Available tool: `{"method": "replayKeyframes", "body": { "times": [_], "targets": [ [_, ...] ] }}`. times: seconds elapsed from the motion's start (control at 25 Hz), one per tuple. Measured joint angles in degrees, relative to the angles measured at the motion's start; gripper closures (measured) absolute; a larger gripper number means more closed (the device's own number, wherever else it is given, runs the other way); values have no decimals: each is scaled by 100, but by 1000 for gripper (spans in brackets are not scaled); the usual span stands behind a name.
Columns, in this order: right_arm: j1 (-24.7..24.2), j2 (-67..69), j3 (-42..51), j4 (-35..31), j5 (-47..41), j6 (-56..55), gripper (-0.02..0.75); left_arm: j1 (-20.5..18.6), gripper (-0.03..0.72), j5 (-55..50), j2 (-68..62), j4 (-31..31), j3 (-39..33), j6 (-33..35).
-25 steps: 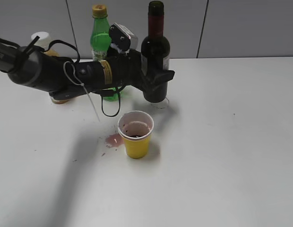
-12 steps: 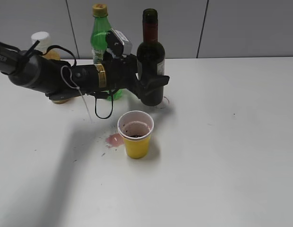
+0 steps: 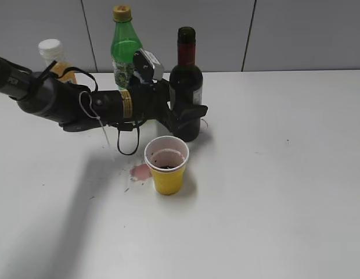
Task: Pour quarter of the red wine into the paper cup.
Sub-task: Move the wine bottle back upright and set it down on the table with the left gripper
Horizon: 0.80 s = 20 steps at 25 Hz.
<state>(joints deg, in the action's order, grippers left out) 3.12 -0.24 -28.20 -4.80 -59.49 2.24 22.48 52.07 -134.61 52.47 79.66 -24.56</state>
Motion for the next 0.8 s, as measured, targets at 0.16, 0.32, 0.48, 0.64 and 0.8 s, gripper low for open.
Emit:
{"method": "replayKeyframes", "body": {
  "times": [0.16,0.32,0.48,0.64,0.8],
  "targets": [
    [0,0,0,0,0,0,156,0,144,63,-37,-11,6,0],
    [0,0,0,0,0,0,156,0,144,148,-56,2,6,-5],
    [0,0,0,0,0,0,156,0,144,275,-72,91,6,-19],
    [0,0,0,0,-6,0,156,0,101,496,-46,54,26,-209],
    [0,0,0,0,-6,0,156,0,64,701,89,-59,84,-303]
  ]
}}
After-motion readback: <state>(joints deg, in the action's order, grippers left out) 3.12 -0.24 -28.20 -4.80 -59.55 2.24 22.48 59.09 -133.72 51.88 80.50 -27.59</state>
